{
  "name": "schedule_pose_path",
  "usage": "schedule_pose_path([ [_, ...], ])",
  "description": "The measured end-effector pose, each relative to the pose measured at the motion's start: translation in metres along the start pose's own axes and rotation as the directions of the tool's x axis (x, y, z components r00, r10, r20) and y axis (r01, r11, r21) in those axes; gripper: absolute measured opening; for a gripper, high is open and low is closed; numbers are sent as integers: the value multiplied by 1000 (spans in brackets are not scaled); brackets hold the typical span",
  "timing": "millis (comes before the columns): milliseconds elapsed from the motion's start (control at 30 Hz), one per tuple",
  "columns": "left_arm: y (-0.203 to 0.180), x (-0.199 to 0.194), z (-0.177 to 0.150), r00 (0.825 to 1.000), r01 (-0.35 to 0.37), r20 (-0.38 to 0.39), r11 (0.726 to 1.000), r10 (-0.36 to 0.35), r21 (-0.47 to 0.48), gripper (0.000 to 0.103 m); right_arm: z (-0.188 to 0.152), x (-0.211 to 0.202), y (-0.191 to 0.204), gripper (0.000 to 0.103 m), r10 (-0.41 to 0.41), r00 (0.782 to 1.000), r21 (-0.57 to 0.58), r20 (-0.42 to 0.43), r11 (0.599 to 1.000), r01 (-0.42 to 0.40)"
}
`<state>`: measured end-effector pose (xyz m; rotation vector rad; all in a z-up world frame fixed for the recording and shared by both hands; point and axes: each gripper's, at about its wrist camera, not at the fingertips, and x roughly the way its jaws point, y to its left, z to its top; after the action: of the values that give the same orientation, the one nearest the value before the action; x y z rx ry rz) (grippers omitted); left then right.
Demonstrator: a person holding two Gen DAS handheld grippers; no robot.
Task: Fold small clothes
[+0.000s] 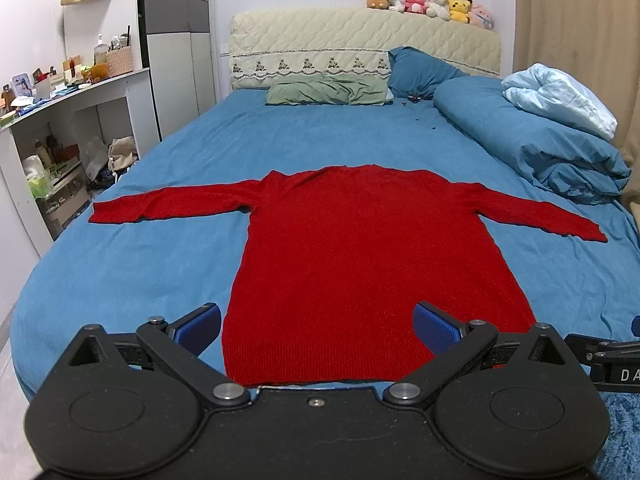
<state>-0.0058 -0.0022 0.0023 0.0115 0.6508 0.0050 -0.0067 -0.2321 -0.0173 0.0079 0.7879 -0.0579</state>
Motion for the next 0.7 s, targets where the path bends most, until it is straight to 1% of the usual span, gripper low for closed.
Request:
schedule_pose_path([
  [200, 0, -1, 0, 1000, 0, -4, 1000, 0, -5, 103, 1, -2, -3, 103, 8, 1000, -2, 2, 1000, -8],
  [300, 0, 0, 1, 1000, 3, -7, 1000, -3, -13, 103, 2, -3, -6, 103, 44, 999, 2, 4, 999, -44],
  [367, -1, 1, 4, 1000, -6, -13, 1000, 6, -31, 103, 6, -2, -9, 103, 58, 998, 5, 8, 998, -58],
  [433, -5, 3, 10, 1000, -13, -16, 1000, 13, -27, 103, 14, -2, -15, 103, 52, 998, 6, 27, 999, -52],
  [500, -13, 5, 19, 1000, -17, 0, 1000, 17, 2, 103, 25, 1, -27, 103, 53, 998, 32, 45, 998, -54],
  [567, -23, 11, 34, 1000, -25, 15, 999, 25, 30, 103, 39, 5, -47, 103, 62, 996, 88, 69, 994, -68],
  [633, -34, 18, 54, 998, -20, 56, 998, 17, 53, 103, 55, 13, -69, 103, 62, 994, 140, 93, 987, -75],
  [700, -47, 29, 76, 996, 0, 94, 998, -7, 69, 103, 72, 26, -95, 103, 45, 993, 193, 112, 979, -66],
])
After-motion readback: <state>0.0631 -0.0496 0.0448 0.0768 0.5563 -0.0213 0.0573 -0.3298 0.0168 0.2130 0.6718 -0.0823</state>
